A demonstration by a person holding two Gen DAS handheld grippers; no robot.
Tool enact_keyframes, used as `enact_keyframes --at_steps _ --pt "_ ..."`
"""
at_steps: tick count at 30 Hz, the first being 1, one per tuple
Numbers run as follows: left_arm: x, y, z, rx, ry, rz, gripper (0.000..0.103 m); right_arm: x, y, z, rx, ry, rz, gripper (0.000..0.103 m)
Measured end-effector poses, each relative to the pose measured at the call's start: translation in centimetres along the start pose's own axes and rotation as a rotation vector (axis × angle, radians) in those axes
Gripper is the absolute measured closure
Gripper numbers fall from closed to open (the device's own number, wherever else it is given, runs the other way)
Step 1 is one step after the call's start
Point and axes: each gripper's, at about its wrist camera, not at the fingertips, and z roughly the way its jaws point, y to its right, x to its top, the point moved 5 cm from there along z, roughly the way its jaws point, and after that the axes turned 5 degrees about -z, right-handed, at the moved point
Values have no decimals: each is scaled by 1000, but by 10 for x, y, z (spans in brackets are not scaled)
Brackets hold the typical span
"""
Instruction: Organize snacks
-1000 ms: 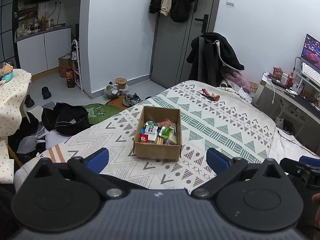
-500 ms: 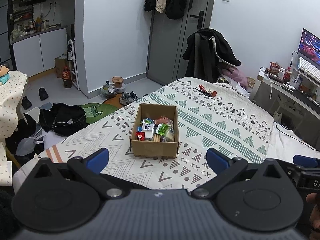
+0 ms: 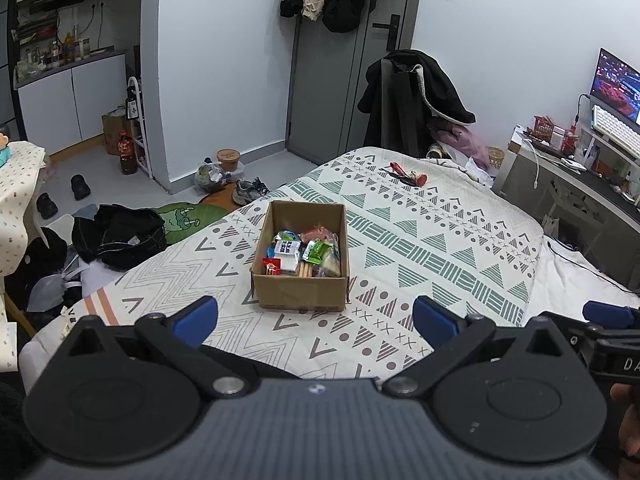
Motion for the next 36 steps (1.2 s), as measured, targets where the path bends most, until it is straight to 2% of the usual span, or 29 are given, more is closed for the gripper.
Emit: enact_keyframes --at_steps 36 --pt "-1 5 -2 -2 -3 2 0 2 1 -4 -6 1 2 0"
